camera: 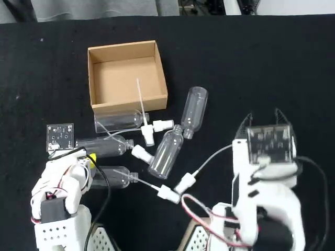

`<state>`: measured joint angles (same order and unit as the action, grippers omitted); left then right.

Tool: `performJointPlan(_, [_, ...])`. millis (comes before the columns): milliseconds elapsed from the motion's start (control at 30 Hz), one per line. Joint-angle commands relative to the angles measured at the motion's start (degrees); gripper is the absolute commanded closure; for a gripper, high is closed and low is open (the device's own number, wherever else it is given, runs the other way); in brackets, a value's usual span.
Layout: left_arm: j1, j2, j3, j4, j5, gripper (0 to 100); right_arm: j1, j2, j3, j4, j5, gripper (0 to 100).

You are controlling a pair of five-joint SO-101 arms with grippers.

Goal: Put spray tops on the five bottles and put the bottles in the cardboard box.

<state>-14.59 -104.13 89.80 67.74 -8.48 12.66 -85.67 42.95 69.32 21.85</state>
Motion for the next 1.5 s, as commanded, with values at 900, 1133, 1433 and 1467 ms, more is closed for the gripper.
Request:
performJointPlan(900, [-0.7,-0.4,-1.8,-1.3,0.4,79,-16.4,46.5,-17.1,2.5,-16.8,76.7])
performJointPlan(1133, [-0.7,-0.4,-1.8,-1.4,0.4,79,-16.9,56.0,-21.7,-0.5,-21.9,76.8])
performJointPlan(1433, [-0.7,-0.4,-1.8,-1.3,0.4,79,-17.1,67.8,-26.4,-4.8,-25.8,76.8])
performJointPlan(1467, [-0.6,-0.4,-1.8,-1.3,0.4,79,-17.1,69.6,-27.5,-4.8,-25.8,76.8])
